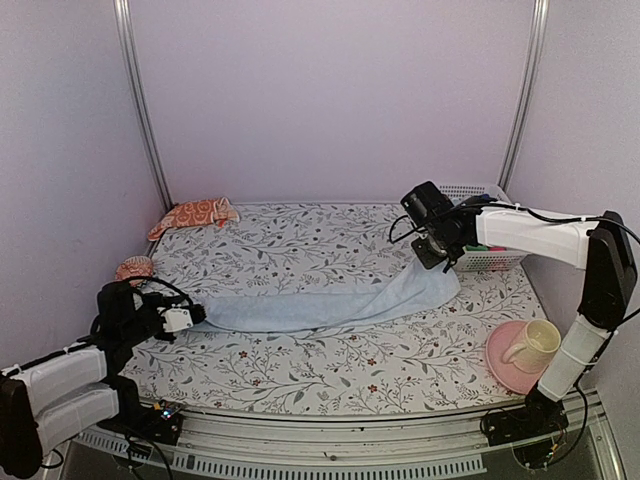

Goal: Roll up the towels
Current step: Flatten out the towel at the center of the board.

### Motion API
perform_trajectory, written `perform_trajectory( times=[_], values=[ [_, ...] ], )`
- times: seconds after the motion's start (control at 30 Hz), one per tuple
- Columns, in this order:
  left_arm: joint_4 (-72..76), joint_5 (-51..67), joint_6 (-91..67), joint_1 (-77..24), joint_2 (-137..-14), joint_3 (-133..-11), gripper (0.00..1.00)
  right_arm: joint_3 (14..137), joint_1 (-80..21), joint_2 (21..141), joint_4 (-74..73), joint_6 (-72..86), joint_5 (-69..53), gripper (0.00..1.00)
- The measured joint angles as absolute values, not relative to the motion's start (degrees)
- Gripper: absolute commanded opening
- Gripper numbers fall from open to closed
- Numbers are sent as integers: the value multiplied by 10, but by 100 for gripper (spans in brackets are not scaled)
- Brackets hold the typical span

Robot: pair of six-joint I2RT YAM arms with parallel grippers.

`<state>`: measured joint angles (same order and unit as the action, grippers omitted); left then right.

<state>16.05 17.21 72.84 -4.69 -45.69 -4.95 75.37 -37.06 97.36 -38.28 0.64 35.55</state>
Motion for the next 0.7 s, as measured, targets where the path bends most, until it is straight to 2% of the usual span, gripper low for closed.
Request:
perform_trajectory(
  times=[0.13,0.4,0.53,0.63,0.7],
  values=[
    [117,183,756,-32,-458,-67,26,754,-371,974,-382,6,352,2],
    [56,208,808,-10,-469,-106,18,754,-368,974,-381,6,345,2],
    [33,211,831,-6,-476,-107,12,754,-366,974,-380,6,339,2],
    [18,215,839,-6,-477,-110,0,754,-366,976,-377,6,337,2],
    [10,217,843,-6,-477,-114,0,754,-365,980,-376,6,336,2]
  ],
)
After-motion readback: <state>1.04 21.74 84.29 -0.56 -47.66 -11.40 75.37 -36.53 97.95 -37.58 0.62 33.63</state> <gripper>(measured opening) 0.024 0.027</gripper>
